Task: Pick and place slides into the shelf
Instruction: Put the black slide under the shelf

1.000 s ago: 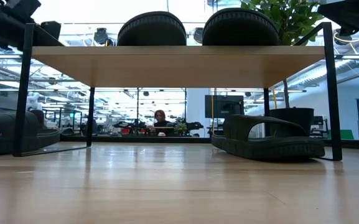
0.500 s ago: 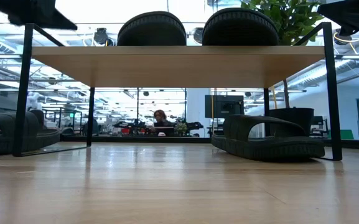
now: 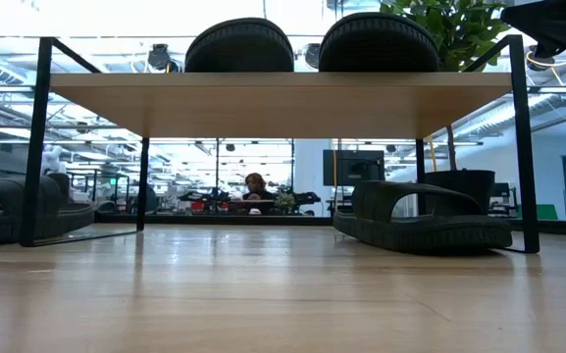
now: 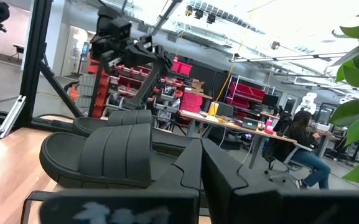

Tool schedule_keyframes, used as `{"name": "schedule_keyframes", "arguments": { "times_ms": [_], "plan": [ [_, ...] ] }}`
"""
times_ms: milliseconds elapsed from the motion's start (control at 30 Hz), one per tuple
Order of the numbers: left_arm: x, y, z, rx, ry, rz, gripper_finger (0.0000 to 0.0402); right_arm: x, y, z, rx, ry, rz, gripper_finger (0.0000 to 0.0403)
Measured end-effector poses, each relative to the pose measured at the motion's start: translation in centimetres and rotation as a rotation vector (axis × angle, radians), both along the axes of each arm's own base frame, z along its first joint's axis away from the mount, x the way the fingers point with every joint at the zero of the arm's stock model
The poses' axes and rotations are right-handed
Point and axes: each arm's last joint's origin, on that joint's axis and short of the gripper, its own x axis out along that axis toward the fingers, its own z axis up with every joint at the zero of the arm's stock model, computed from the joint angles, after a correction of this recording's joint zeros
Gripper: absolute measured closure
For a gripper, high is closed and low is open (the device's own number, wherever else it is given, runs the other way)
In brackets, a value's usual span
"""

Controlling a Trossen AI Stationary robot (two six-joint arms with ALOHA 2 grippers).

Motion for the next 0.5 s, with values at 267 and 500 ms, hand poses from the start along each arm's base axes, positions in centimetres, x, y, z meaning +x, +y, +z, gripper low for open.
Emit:
{"name": "schedule_keyframes", "arguments": {
  "times_ms": [267,500],
  "plan": [
    [-1.3,0.0,1.7,0.002,0.002,-0.044,0.0401,0.0,0.0,0.0,0.008,-0.002,0.002,0.0403],
    [-2.7,2.3,2.3,-0.047,-0.051,-0.007,0.0401,0.0,0.0,0.0,0.022,-0.006,0.004,0.0403]
  ]
}}
